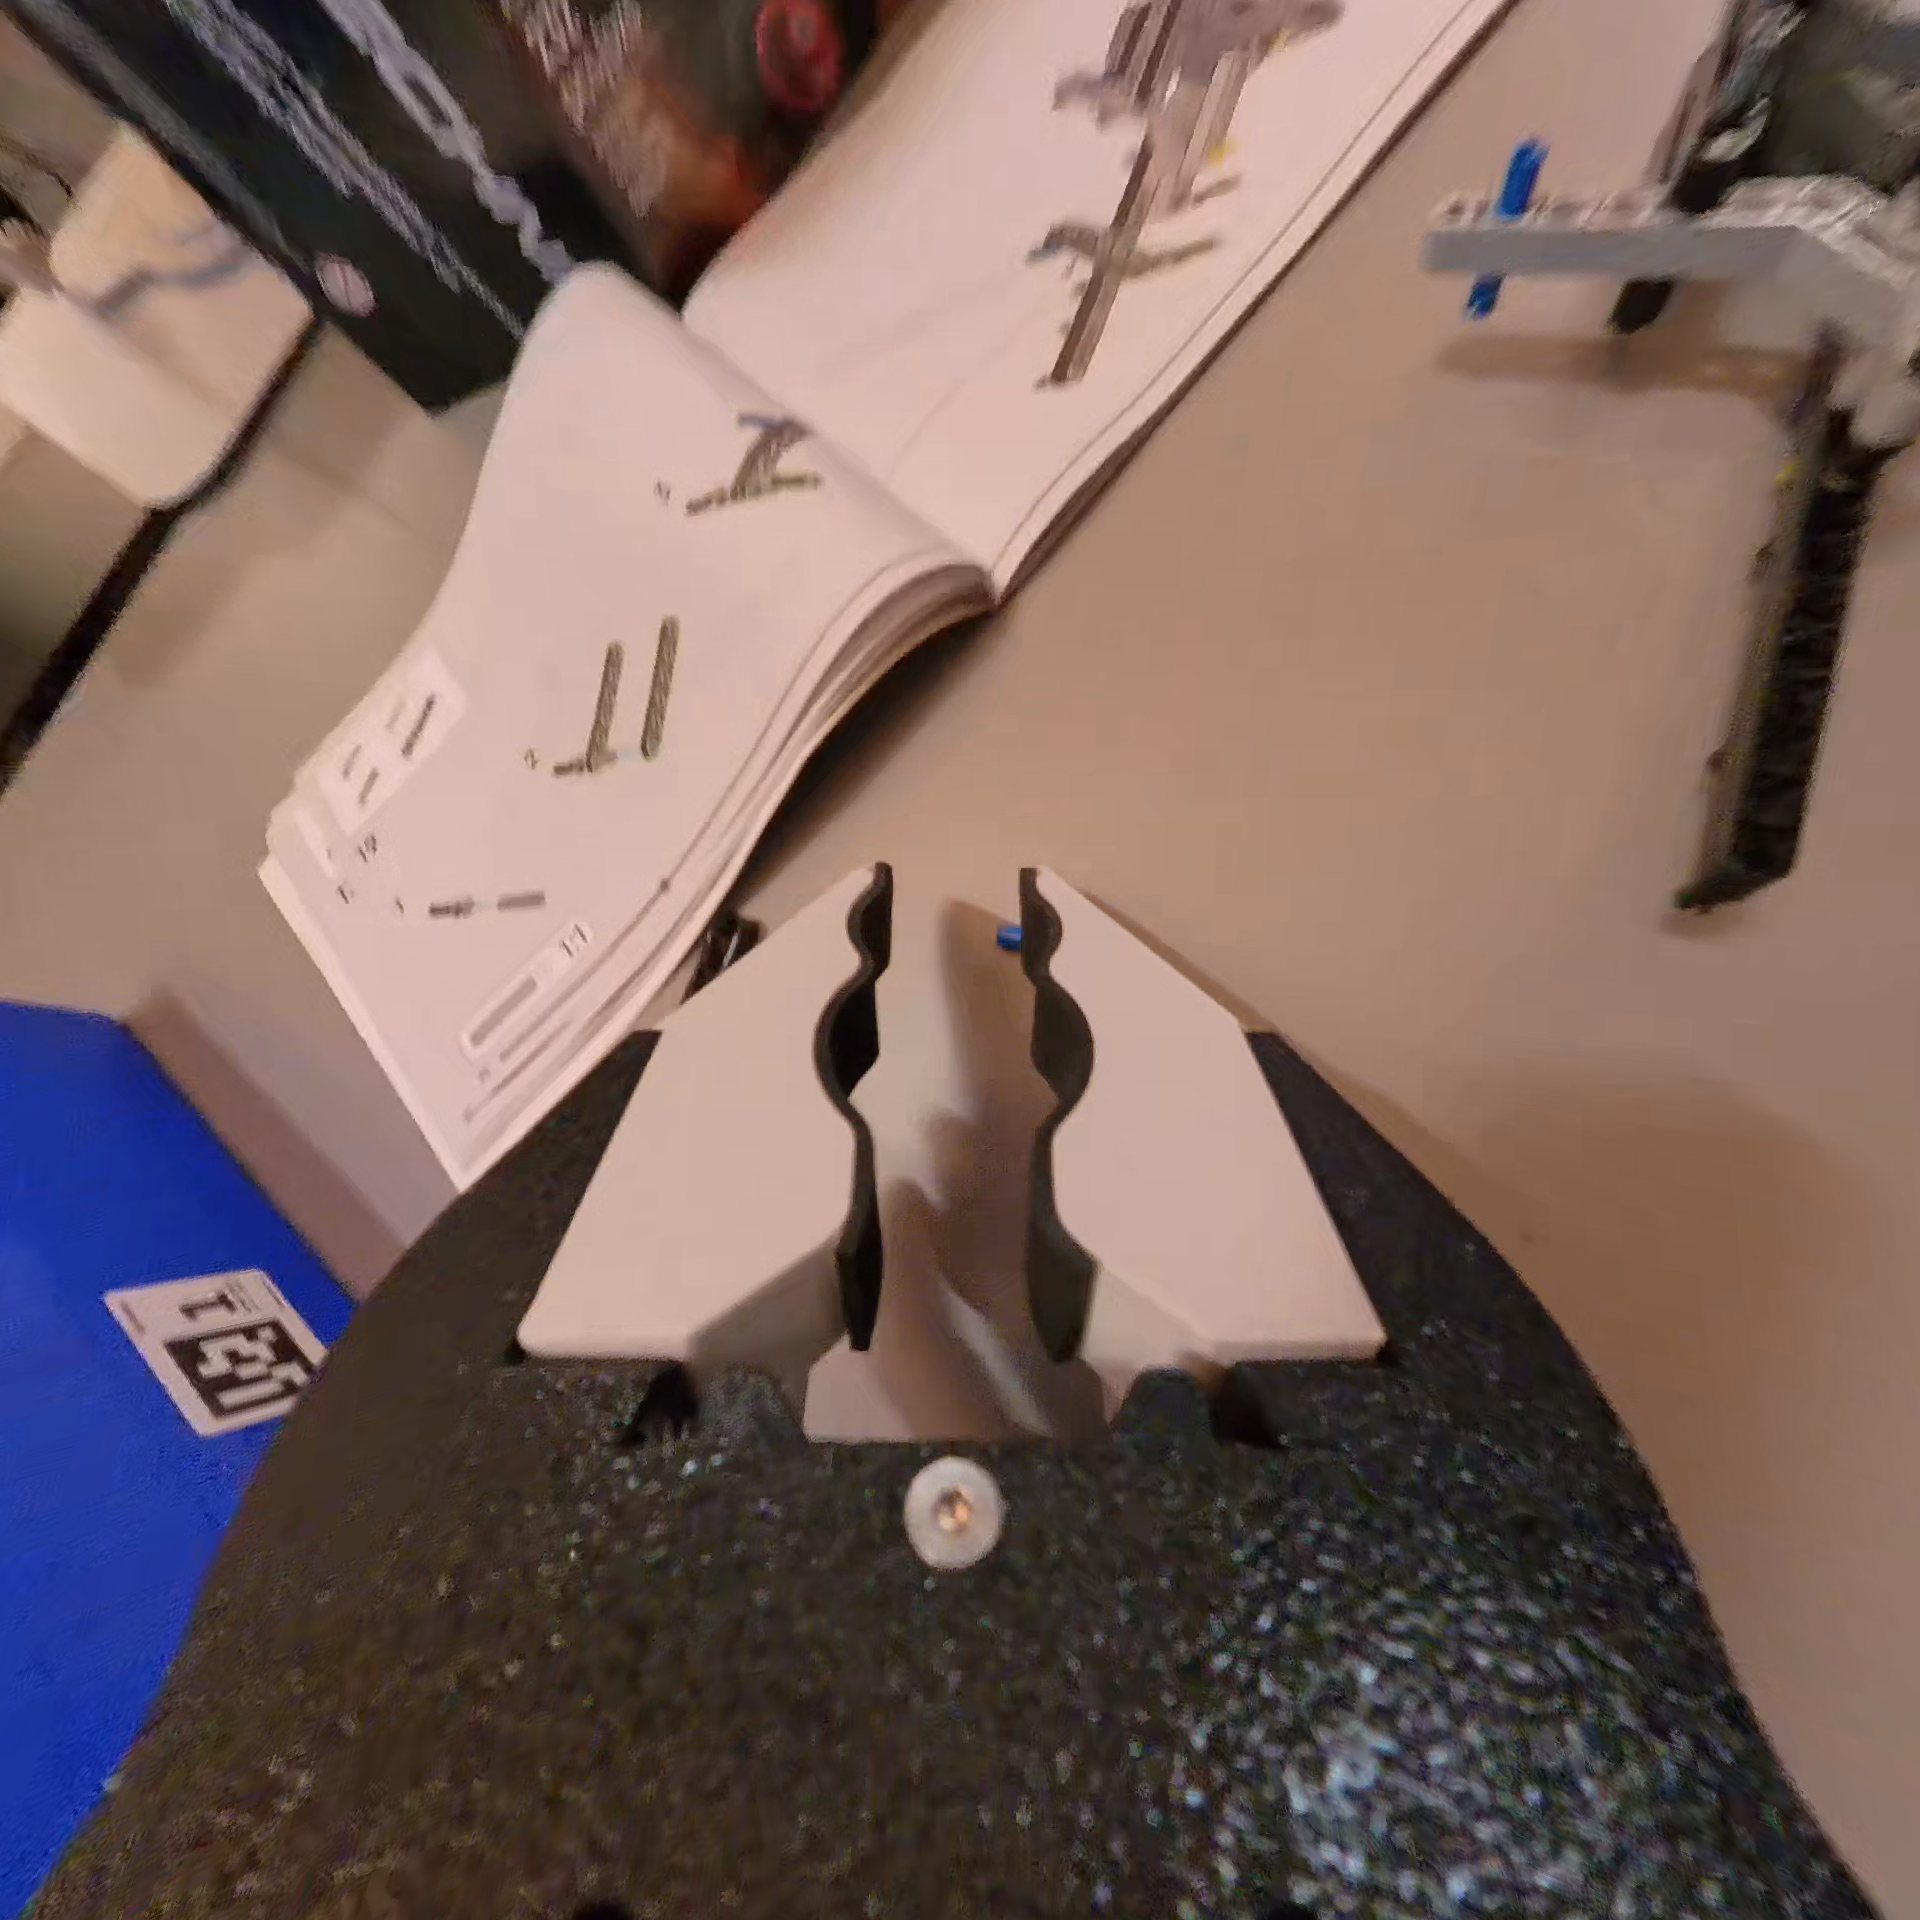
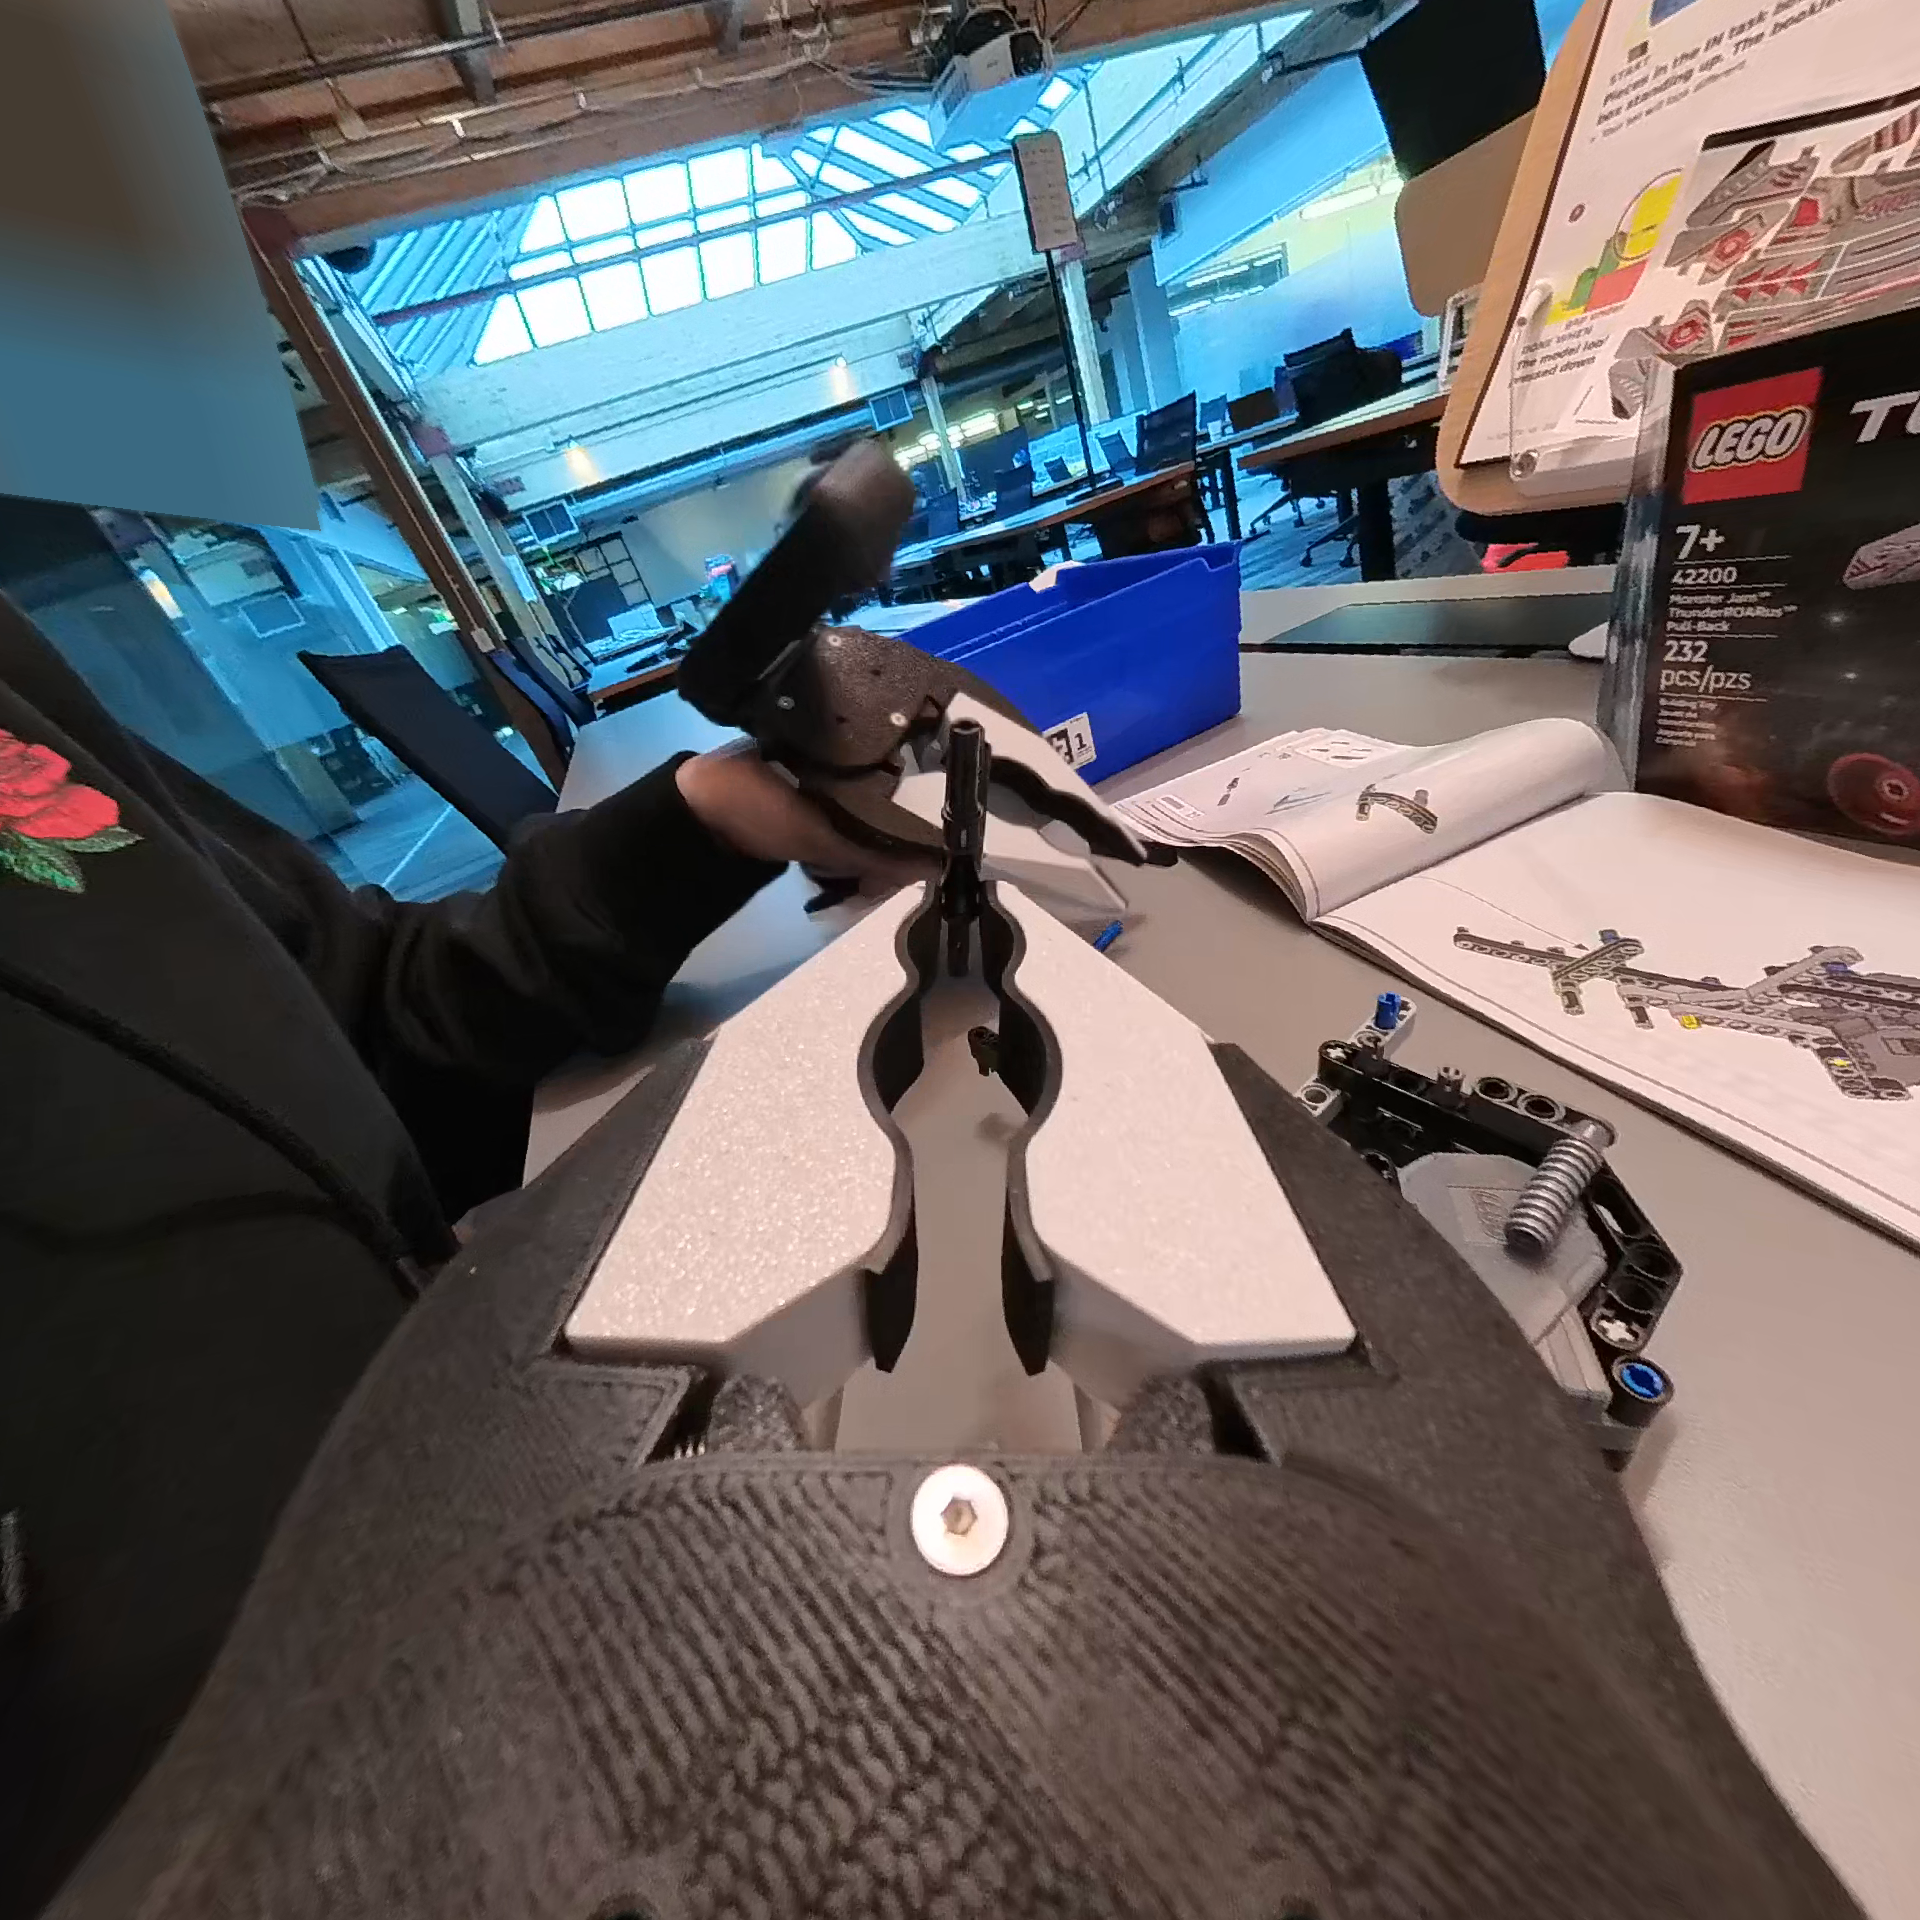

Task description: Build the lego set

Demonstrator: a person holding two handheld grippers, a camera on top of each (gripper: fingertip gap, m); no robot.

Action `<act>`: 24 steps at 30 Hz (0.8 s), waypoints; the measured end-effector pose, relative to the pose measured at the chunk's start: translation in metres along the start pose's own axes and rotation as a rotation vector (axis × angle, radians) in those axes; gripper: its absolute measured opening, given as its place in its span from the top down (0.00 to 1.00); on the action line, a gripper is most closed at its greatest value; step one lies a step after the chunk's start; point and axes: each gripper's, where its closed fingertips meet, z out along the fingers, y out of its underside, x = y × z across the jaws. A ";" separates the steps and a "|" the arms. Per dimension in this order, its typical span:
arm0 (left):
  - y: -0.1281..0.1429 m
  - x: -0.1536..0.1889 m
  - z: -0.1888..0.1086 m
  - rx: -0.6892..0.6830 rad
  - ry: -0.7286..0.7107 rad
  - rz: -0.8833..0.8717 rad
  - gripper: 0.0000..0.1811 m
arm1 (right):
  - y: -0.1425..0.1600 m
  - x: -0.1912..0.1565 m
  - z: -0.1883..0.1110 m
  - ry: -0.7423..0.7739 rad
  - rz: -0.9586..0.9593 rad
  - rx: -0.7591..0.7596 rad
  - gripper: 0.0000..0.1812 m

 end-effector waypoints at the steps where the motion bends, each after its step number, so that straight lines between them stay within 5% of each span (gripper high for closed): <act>1: 0.006 -0.001 0.002 -0.033 0.000 -0.012 0.87 | 0.000 0.000 0.000 0.002 -0.002 -0.003 0.97; 13: 0.011 0.021 0.006 -0.035 0.152 -0.102 1.00 | -0.001 0.008 -0.001 0.075 -0.012 0.006 0.98; 17: 0.012 0.029 0.002 -0.044 0.203 -0.103 1.00 | 0.002 0.004 0.002 0.052 -0.026 -0.015 0.97; 19: 0.008 0.029 -0.003 -0.038 0.209 -0.093 0.91 | 0.003 0.001 0.002 0.036 -0.032 -0.020 0.97; 24: -0.056 0.079 -0.055 0.299 0.439 0.040 0.79 | 0.008 -0.013 0.005 -0.046 -0.071 -0.053 0.97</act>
